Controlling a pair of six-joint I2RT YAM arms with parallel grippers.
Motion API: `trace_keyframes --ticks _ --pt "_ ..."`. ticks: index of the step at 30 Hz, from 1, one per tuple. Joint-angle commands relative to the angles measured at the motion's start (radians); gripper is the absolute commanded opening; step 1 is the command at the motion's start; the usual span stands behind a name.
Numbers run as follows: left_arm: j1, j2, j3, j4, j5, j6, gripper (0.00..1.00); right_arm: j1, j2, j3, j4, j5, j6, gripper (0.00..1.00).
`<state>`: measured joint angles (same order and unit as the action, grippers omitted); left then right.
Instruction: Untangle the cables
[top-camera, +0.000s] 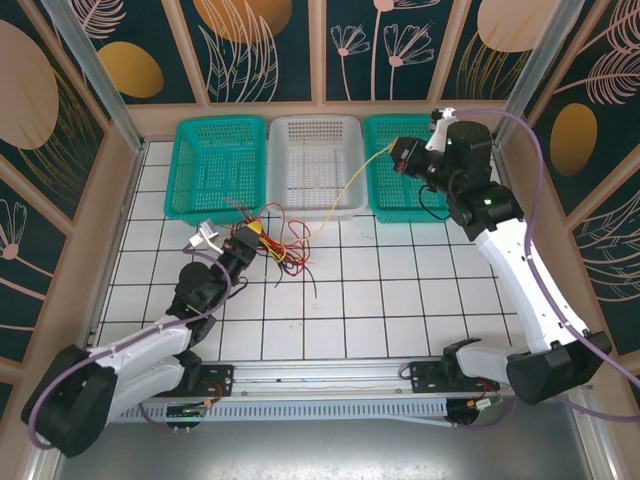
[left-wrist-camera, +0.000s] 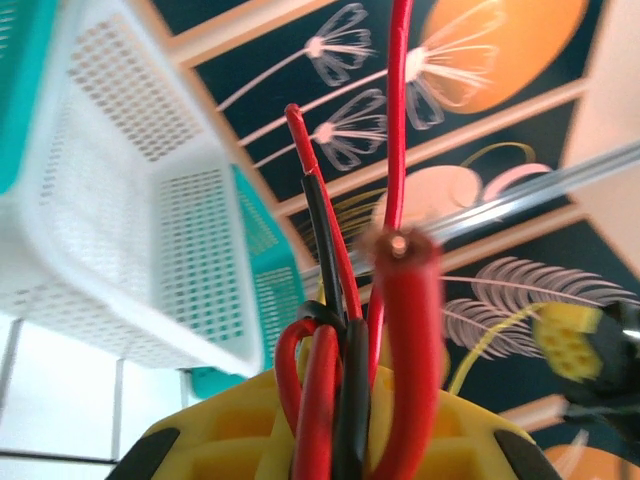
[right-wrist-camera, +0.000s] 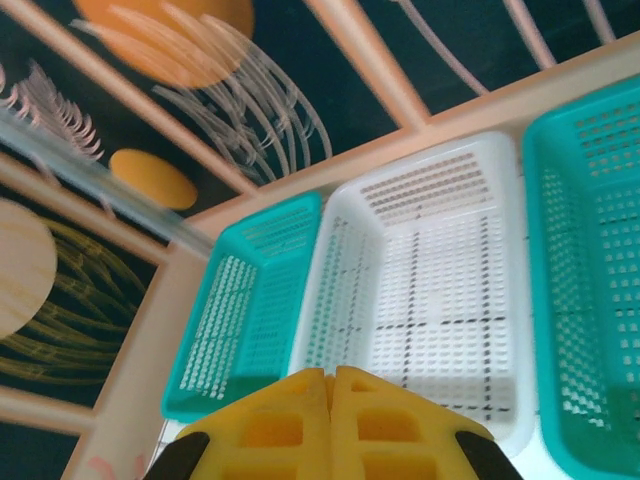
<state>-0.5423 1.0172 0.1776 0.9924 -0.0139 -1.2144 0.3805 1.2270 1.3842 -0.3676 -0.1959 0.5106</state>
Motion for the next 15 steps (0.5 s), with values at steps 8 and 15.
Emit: trace_keyframes --ticks 8,15 --pt "-0.001 0.209 -0.02 0.076 0.021 -0.131 0.77 0.31 -0.029 0.117 0.059 0.112 -0.051 0.0" --pt "0.0 -0.104 0.019 -0.402 -0.152 -0.036 0.99 0.408 0.062 0.327 -0.02 0.172 -0.136 0.0"
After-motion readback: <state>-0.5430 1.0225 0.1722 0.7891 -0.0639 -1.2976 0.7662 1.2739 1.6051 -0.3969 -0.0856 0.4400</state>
